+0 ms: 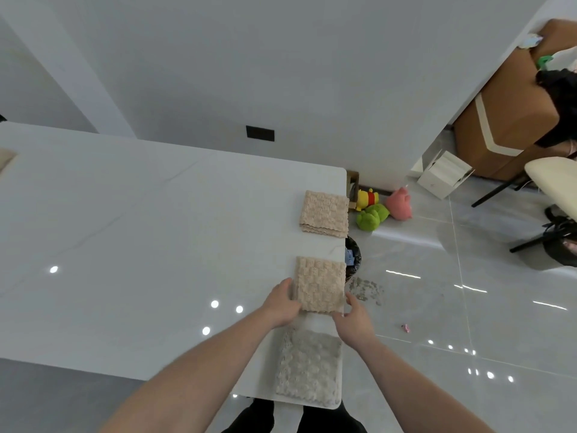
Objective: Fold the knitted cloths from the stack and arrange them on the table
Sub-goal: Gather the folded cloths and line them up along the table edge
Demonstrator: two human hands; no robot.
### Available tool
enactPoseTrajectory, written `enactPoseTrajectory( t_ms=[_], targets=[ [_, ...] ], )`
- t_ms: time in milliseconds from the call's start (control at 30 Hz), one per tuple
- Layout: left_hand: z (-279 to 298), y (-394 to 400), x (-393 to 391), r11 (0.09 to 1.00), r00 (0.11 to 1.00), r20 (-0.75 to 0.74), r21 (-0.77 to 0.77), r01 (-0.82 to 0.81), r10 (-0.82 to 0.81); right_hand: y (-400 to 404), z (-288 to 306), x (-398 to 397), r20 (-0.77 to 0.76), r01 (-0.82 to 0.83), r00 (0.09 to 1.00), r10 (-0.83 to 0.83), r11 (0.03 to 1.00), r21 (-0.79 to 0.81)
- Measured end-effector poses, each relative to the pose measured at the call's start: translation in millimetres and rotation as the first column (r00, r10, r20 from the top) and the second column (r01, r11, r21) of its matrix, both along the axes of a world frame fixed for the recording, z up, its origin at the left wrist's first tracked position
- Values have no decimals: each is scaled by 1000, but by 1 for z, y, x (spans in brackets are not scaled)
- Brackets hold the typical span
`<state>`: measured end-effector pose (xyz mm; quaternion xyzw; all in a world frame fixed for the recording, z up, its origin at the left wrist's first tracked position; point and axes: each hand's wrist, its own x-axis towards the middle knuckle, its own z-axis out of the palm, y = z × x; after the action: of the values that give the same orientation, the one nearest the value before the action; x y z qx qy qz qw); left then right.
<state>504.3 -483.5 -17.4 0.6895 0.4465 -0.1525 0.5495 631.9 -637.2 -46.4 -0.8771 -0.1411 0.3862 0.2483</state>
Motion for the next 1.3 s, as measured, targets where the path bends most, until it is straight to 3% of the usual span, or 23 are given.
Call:
enactPoseTrajectory(
  t_ms=[100, 300, 500, 667, 1067, 1300],
  targets=[
    [0, 3, 15, 998, 999, 40, -55, -11, 13, 11, -1, 14, -121, 0, 993, 0, 1000, 3],
    [-7, 8, 18, 997, 999, 49, -72, 6, -2, 13, -7, 23, -169, 7, 986, -10, 1000, -19],
    [-7, 35, 32, 995, 996, 30, 51, -86, 84, 25, -1, 48, -105, -44, 993, 46, 999, 19],
    [-2, 87, 96, 989, 991, 83, 103, -110, 102, 86, 11, 108, -41, -138, 989, 145, 980, 142],
    [-19, 118, 172, 996, 992, 81, -10, -92, 93, 156, -9, 162, -33, -259, 965, 259, 966, 8],
    [-11, 115, 140, 996, 997, 78, 92, -9, 2, 142, 4, 151, 18, -195, 981, 194, 981, 24]
  ],
)
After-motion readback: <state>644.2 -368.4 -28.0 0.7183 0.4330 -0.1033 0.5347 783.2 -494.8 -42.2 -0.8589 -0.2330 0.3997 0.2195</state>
